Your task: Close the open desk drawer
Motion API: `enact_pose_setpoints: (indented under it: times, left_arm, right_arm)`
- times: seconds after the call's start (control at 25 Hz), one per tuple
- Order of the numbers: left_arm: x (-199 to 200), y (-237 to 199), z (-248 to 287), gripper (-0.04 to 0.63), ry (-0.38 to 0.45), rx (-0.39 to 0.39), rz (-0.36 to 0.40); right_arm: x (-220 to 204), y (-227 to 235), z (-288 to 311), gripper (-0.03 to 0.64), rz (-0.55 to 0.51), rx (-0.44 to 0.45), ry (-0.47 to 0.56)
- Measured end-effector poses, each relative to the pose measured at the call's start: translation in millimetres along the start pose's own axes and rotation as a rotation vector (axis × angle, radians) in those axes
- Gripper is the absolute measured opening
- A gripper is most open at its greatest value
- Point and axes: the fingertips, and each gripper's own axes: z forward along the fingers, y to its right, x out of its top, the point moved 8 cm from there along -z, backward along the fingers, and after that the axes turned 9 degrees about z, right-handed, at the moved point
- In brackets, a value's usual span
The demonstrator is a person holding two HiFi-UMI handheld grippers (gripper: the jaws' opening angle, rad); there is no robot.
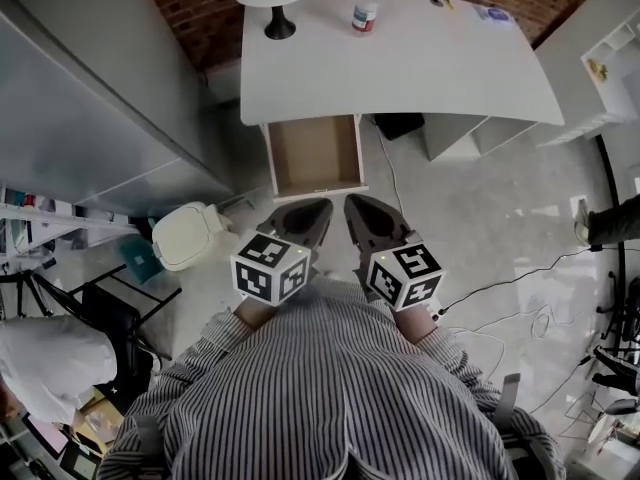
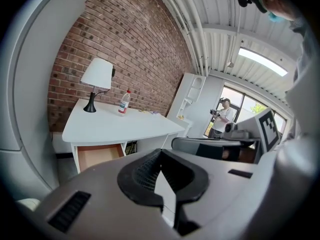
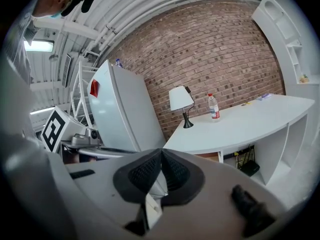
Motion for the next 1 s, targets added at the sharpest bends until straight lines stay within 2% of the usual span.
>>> enact_pose_setpoints:
  times: [0.2,0.64,1.0]
  left_arm:
    - [4.3,-23.5,3.6,0.012,-0.014,0.019,-0.003]
    - [9.0,-61.7,6.3,0.012,-0.026,-0.037,0.004]
    - [1.5,-64.0,17.7,0.012,-0.046,-0.073,-0.034]
  right_arm:
    - [5.2,1.3,19.0,0.017,0.007,-0.008,-0.005]
    - [16.3,-6.8,52.8,0.017,0.012,-0.032,0.007]
    - [10.2,-2.1,56.7,0.015,0.031,-0.047,-0.036]
